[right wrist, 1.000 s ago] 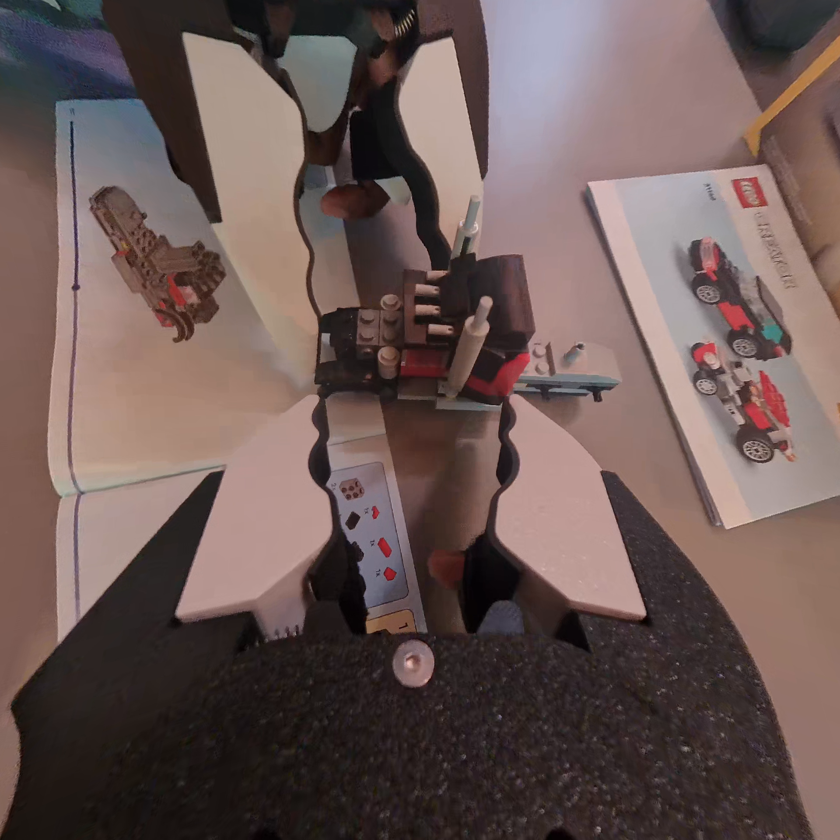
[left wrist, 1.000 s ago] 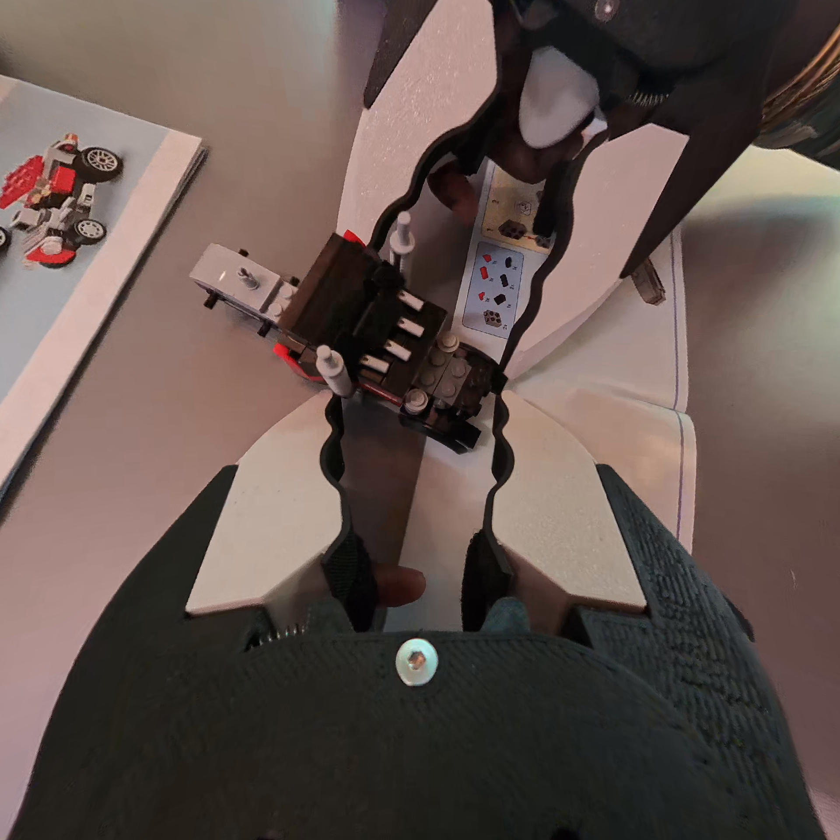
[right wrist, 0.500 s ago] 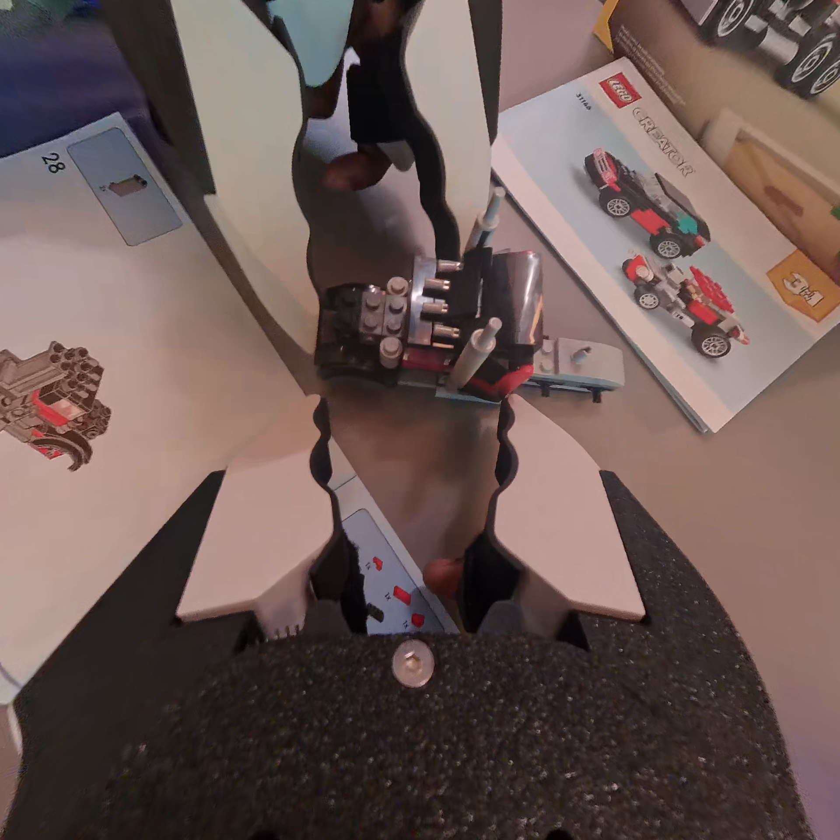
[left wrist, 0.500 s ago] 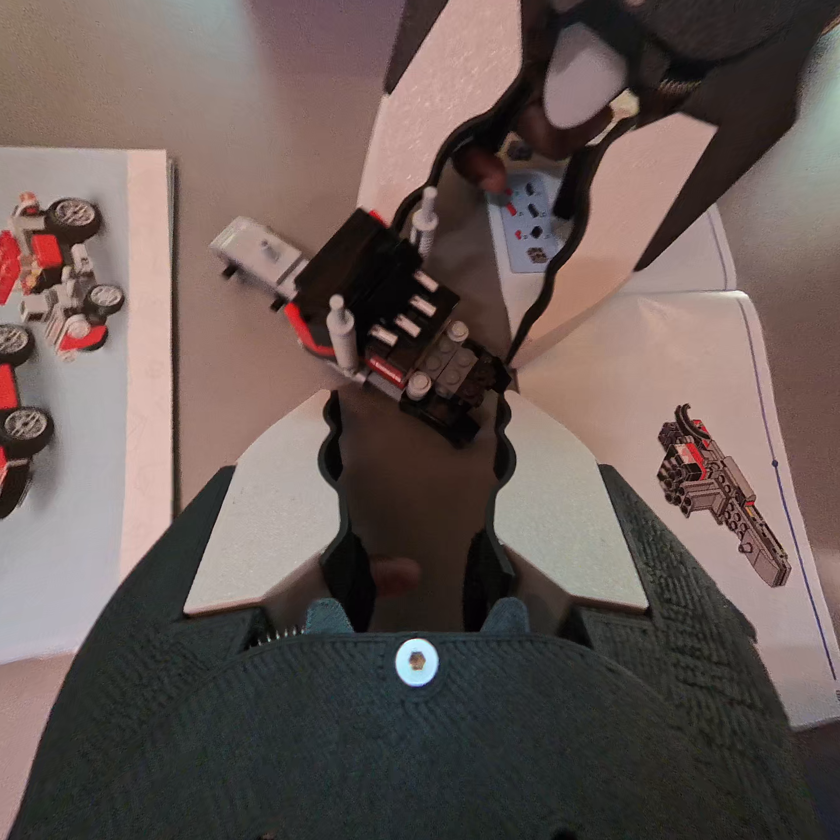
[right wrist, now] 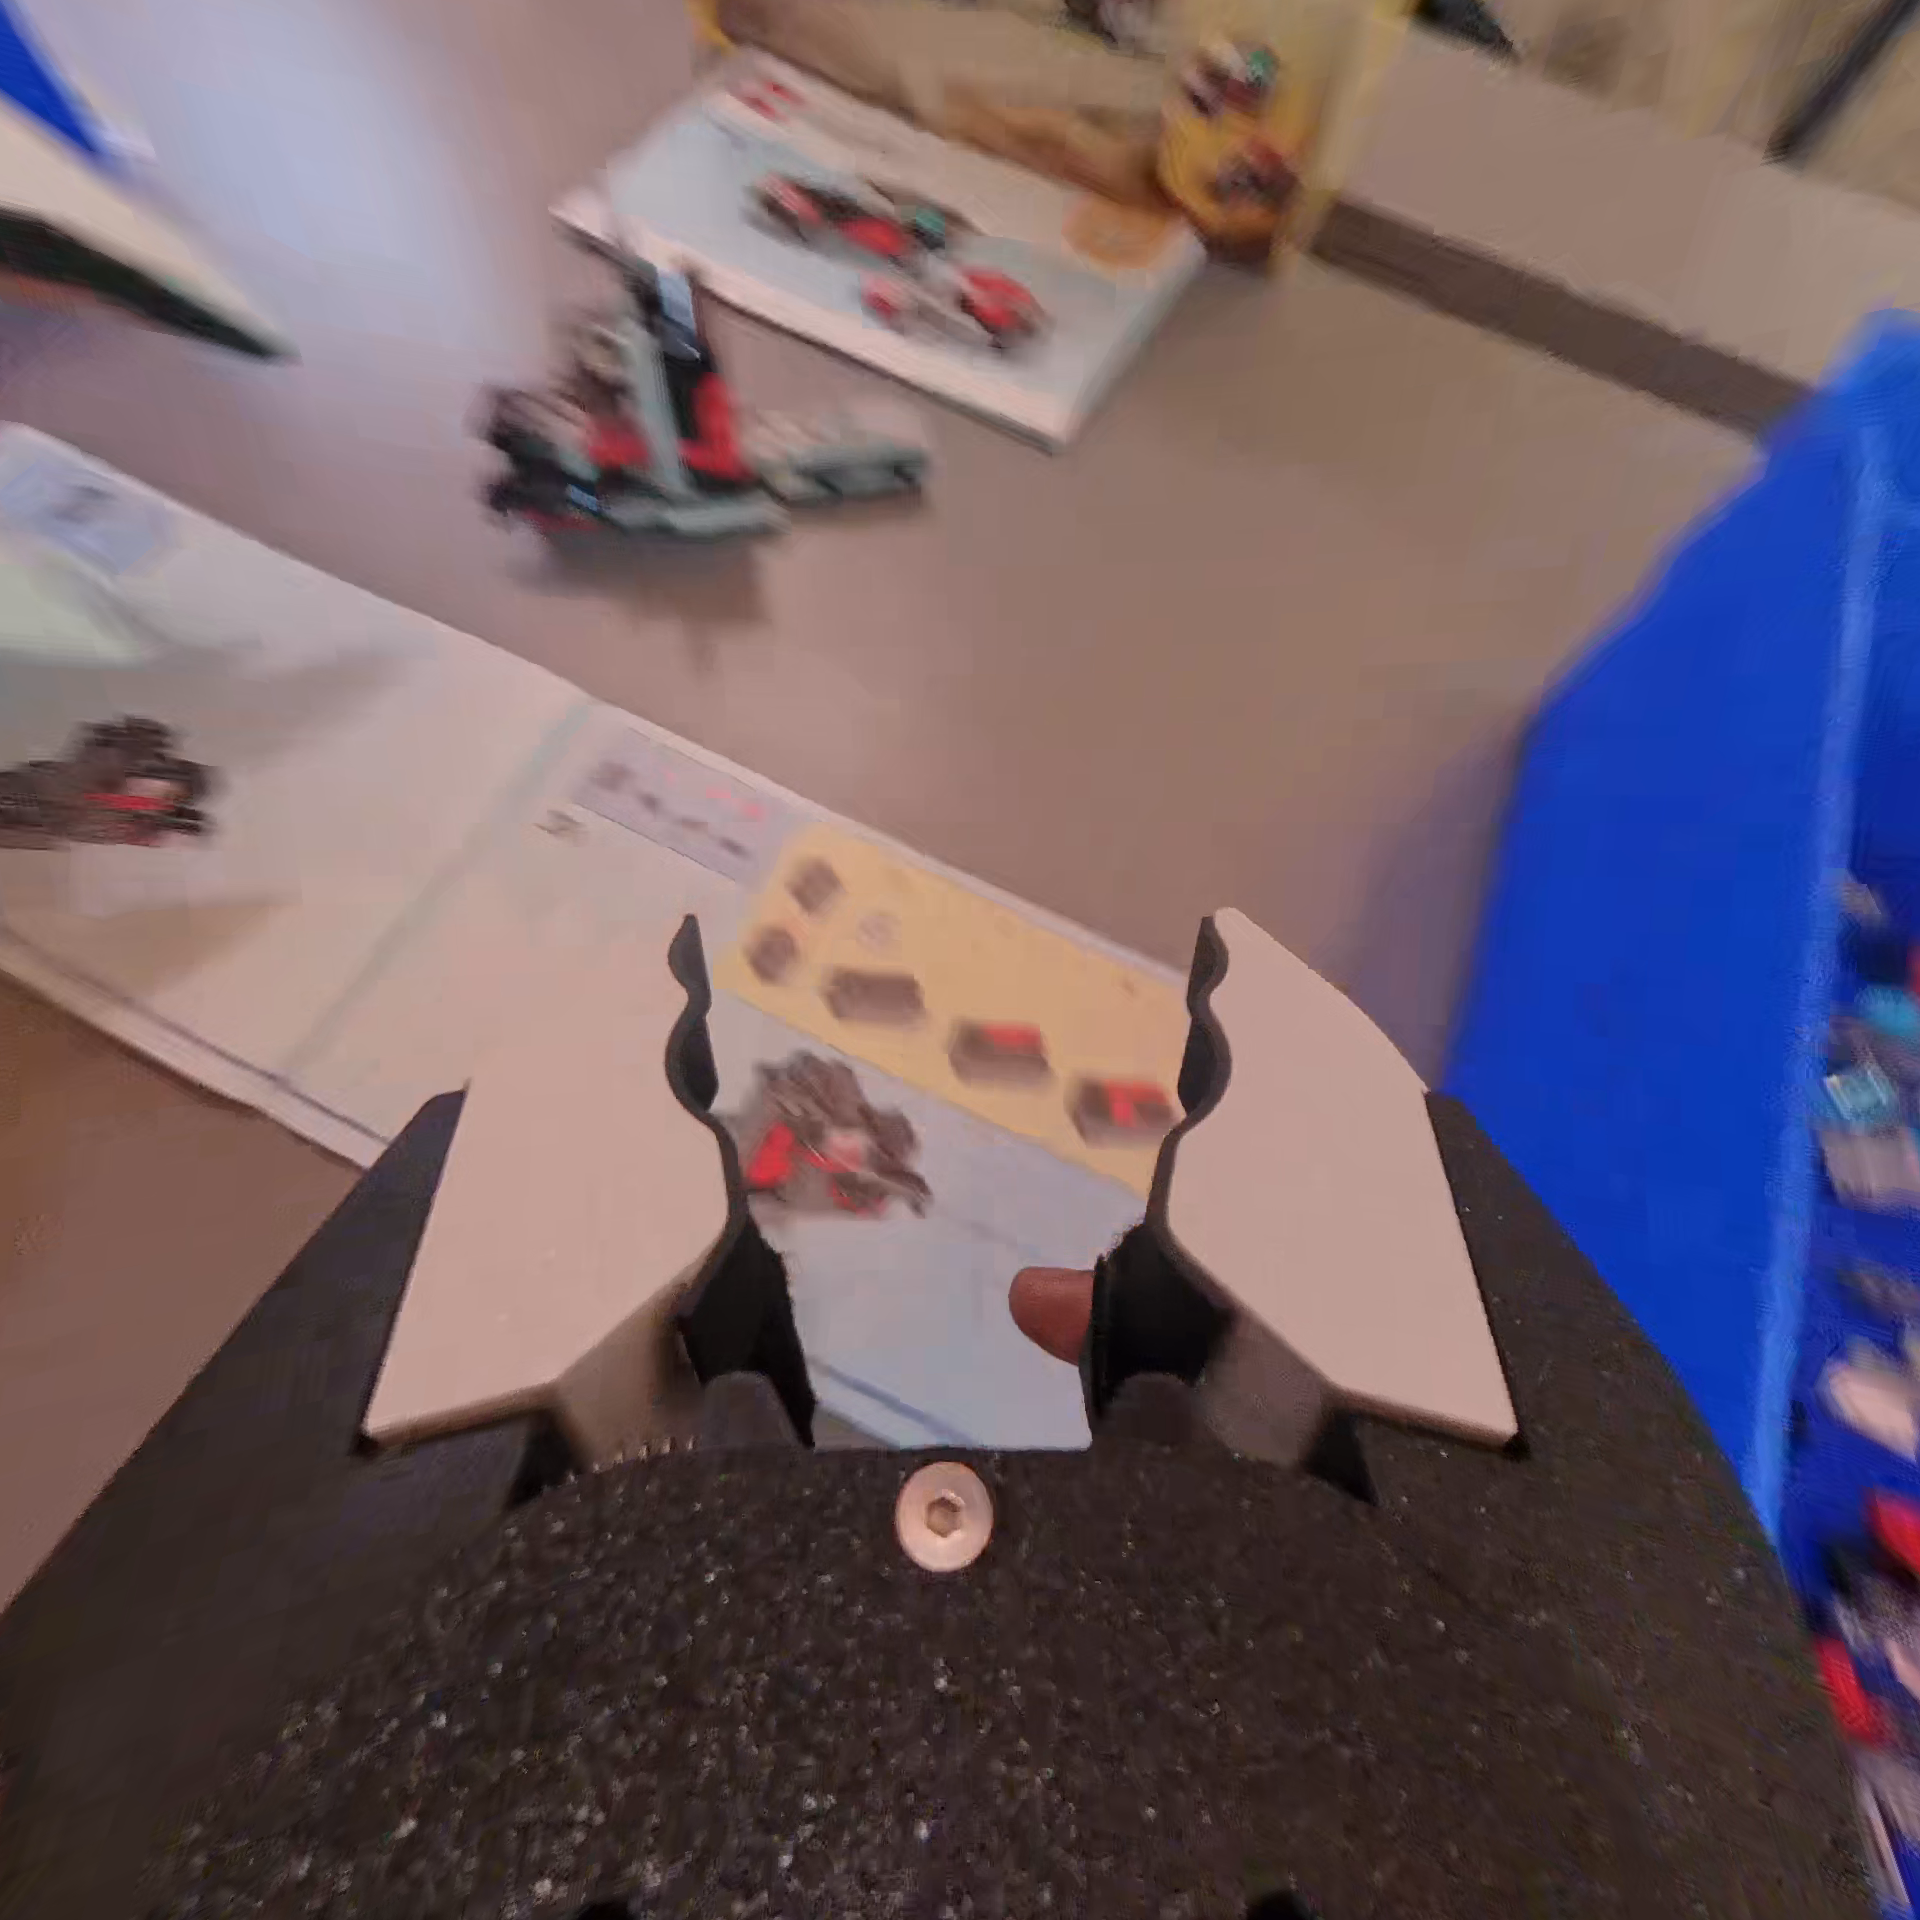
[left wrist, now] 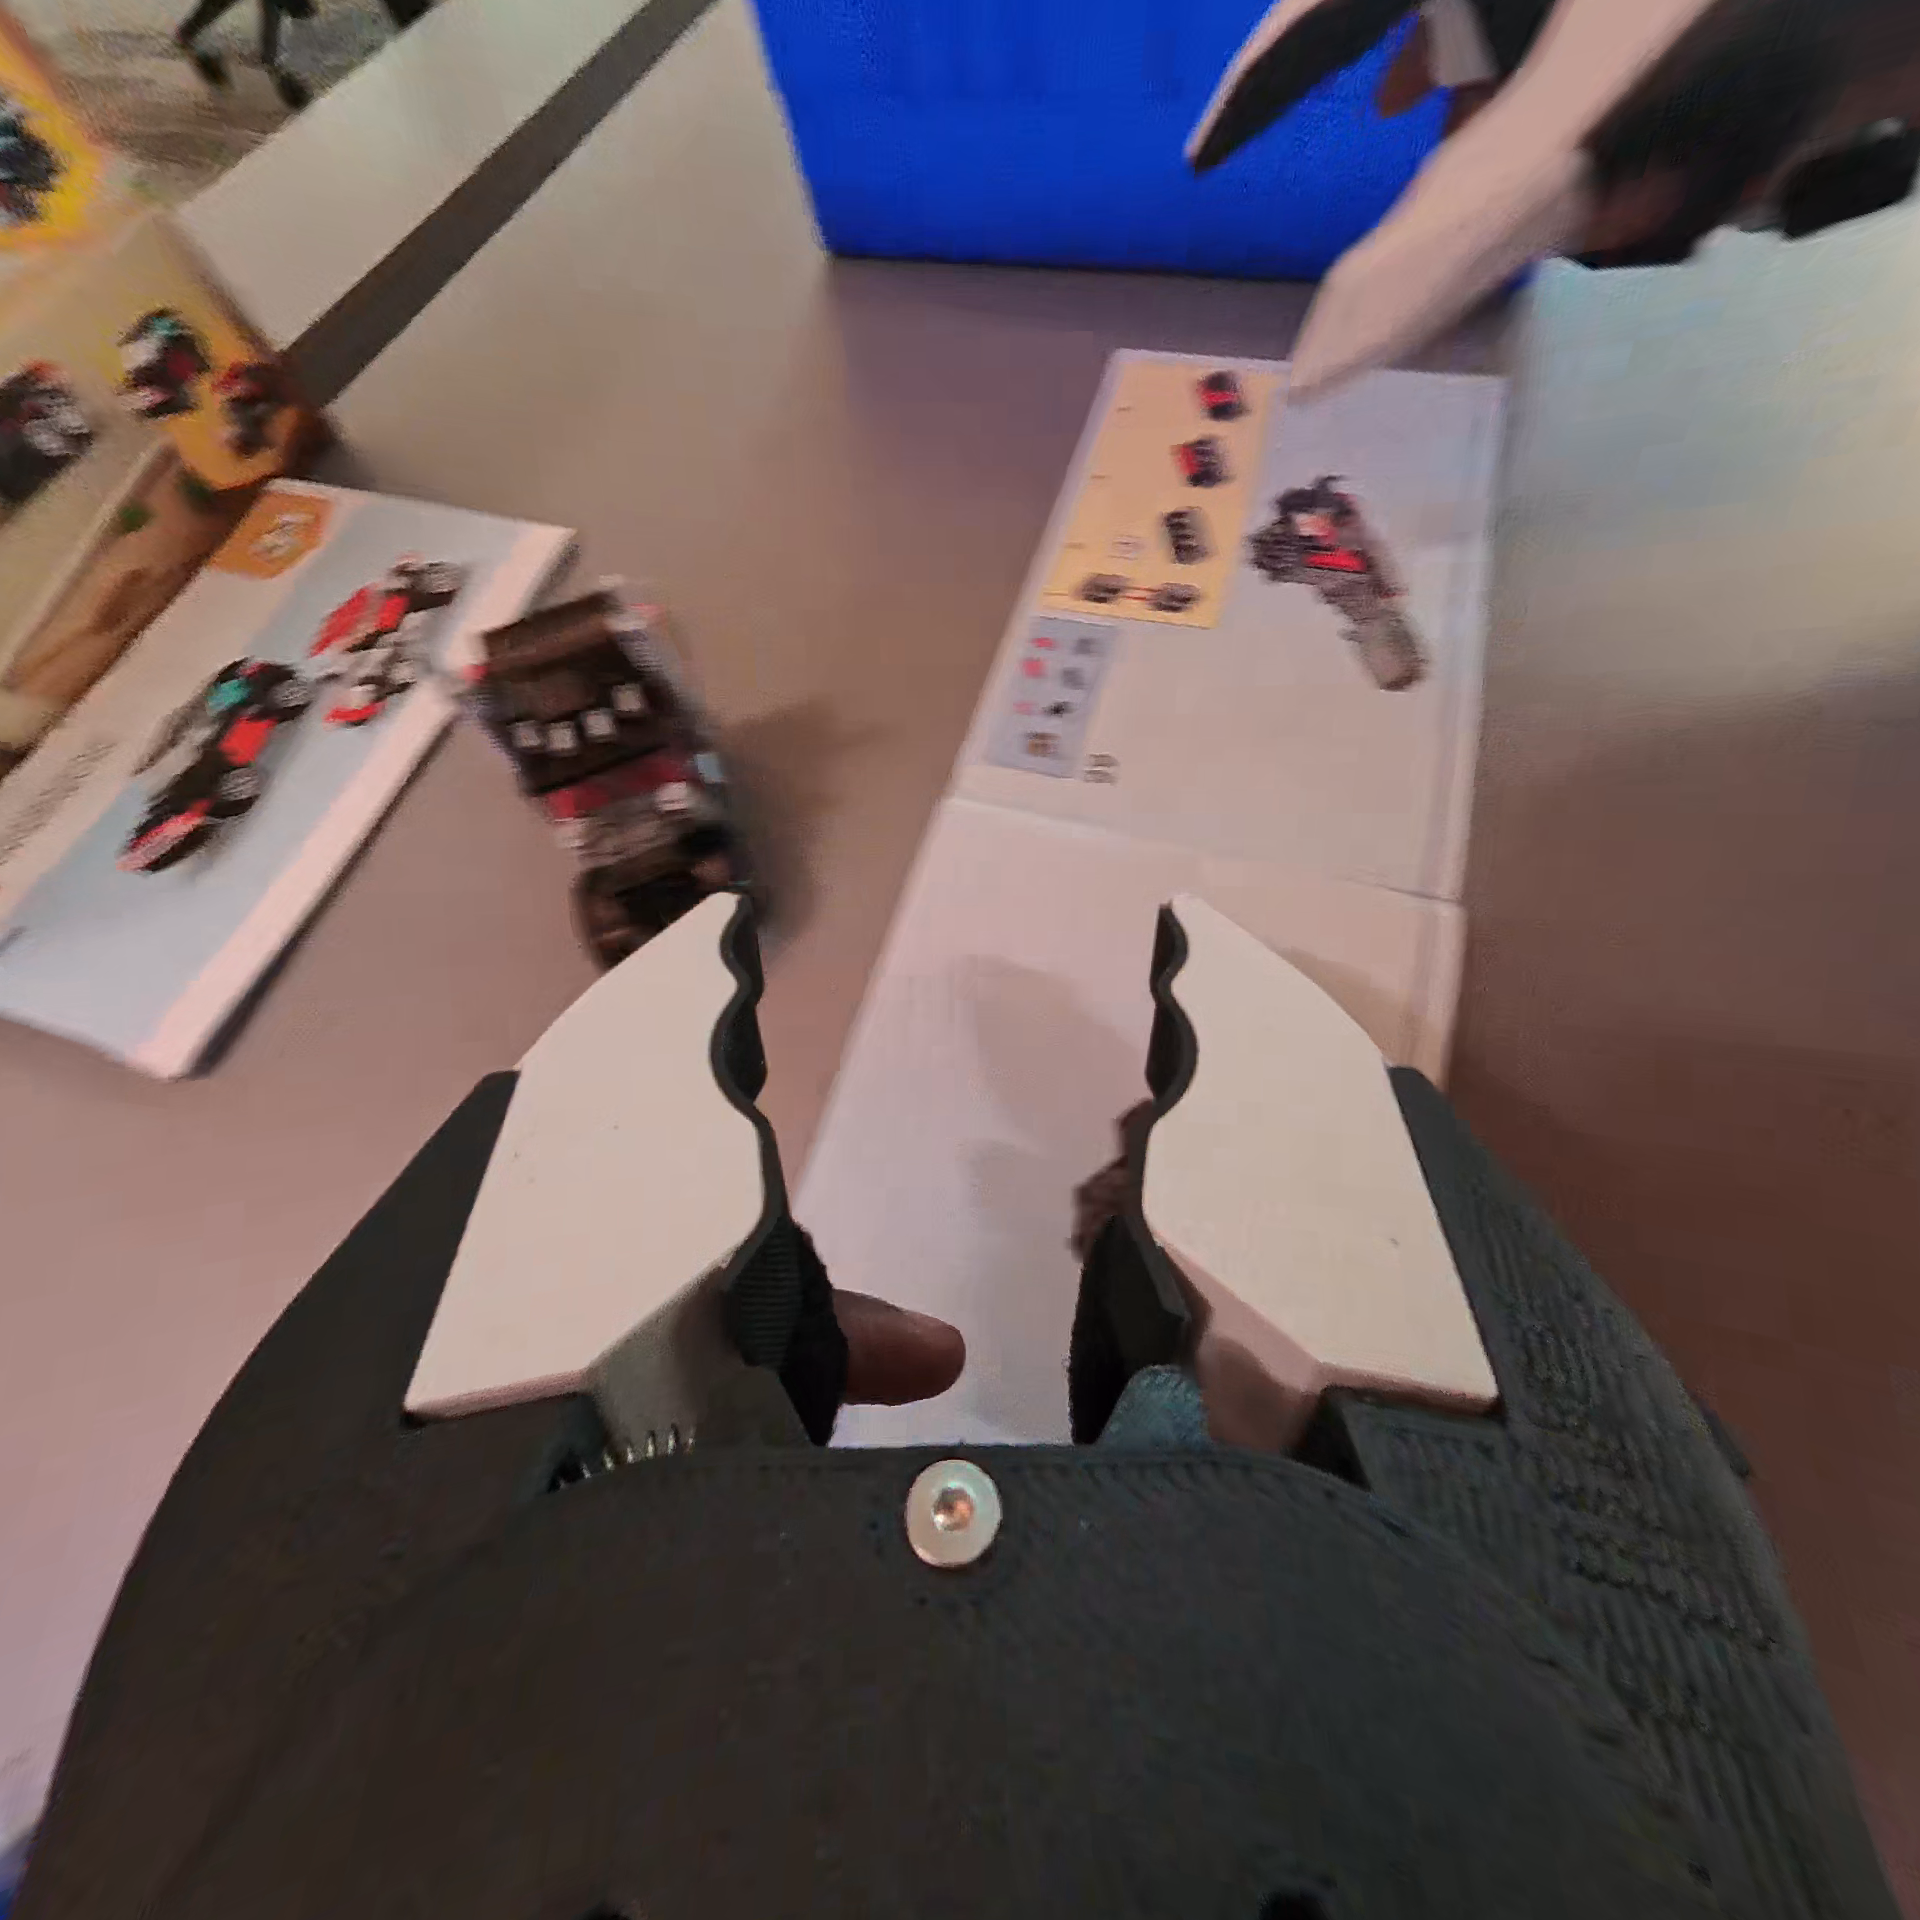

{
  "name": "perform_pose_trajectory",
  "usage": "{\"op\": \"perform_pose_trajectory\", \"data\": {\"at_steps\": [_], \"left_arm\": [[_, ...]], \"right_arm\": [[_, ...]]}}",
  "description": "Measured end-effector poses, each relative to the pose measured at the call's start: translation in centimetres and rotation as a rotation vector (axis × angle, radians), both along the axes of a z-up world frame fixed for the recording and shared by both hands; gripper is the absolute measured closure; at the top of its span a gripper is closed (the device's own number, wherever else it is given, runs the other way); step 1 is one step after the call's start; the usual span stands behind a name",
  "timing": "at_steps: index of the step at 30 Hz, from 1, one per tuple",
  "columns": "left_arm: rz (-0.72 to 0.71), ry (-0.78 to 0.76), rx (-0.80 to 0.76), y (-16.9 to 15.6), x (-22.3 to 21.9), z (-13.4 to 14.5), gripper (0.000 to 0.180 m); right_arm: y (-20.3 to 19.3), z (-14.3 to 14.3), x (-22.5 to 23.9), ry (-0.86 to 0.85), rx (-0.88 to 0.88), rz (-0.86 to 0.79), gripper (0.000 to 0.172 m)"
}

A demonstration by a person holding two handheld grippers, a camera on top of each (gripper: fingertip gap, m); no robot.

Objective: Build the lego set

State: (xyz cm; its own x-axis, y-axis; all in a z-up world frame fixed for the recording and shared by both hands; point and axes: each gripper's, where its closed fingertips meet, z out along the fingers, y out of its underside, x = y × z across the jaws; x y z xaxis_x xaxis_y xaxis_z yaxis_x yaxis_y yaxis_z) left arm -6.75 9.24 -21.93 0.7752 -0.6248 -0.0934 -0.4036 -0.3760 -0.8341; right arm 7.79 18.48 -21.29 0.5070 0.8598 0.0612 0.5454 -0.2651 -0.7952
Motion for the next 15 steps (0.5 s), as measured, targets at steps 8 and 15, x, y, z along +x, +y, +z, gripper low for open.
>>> {"op": "perform_pose_trajectory", "data": {"at_steps": [8, 15], "left_arm": [[-0.195, 0.034, -0.133, -3.2, 5.4, -4.0, 0.111], [-0.224, 0.044, -0.206, -3.8, 5.4, -5.2, 0.109]], "right_arm": [[-1.6, -5.0, 3.2, -0.174, -0.135, -0.004, 0.087], [-3.5, -5.9, 2.3, -0.174, -0.187, 0.084, 0.082]]}}
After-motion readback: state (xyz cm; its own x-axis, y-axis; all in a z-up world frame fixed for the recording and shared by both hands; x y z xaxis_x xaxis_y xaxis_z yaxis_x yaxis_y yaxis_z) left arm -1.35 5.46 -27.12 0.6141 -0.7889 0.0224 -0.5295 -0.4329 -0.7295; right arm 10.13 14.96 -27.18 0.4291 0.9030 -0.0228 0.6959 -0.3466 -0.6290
